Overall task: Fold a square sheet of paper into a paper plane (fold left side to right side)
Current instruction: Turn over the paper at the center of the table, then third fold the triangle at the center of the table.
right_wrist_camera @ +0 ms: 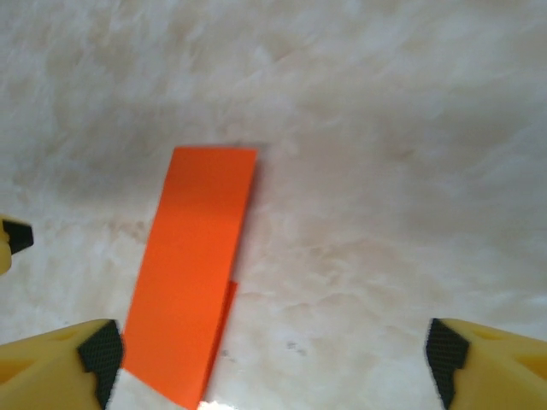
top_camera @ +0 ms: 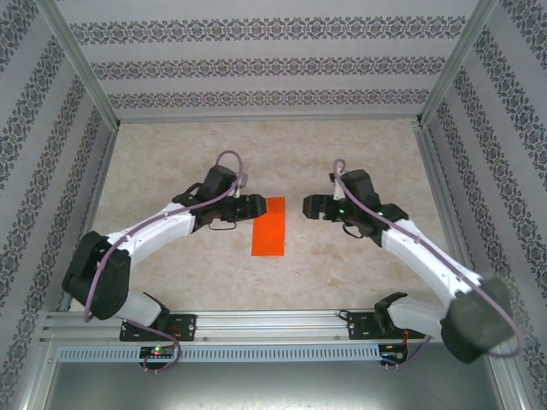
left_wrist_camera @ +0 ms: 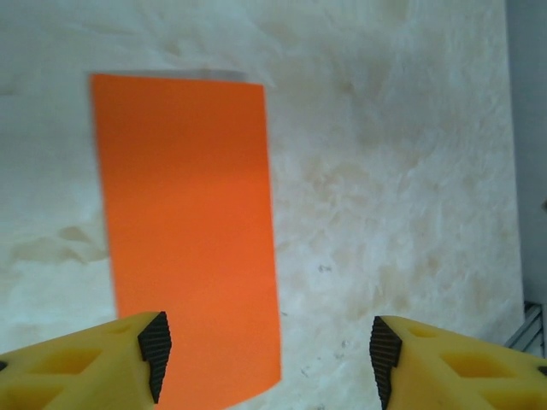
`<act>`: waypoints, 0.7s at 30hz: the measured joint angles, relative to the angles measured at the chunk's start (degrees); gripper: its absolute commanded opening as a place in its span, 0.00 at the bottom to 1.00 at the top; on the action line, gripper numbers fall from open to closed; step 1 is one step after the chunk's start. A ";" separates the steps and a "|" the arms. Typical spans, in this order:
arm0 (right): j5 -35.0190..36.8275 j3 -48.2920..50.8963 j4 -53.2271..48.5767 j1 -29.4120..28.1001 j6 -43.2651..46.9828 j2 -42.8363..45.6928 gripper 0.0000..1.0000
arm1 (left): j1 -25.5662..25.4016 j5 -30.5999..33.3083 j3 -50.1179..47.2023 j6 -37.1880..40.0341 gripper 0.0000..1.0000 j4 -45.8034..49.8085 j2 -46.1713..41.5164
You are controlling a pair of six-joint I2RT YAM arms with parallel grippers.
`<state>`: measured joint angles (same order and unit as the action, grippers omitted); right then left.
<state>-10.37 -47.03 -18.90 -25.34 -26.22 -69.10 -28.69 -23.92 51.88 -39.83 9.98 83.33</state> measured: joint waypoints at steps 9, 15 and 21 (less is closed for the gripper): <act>-5.60 -9.07 8.90 -3.08 -5.62 -23.28 0.72 | 5.07 -8.44 -10.69 -1.20 0.62 -13.29 -0.98; -6.64 -14.88 11.98 -4.37 -7.34 -32.89 0.70 | 5.09 -10.95 -11.21 -1.36 0.61 -16.81 4.04; -6.67 -18.84 12.41 -4.55 -8.17 -38.18 0.71 | 5.09 -11.74 -11.91 -1.38 0.60 -16.92 5.84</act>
<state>-17.04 -65.87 -6.48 -29.89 -34.39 -107.28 -23.59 -35.66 39.97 -41.21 -6.94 89.17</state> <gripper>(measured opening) 0.707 0.604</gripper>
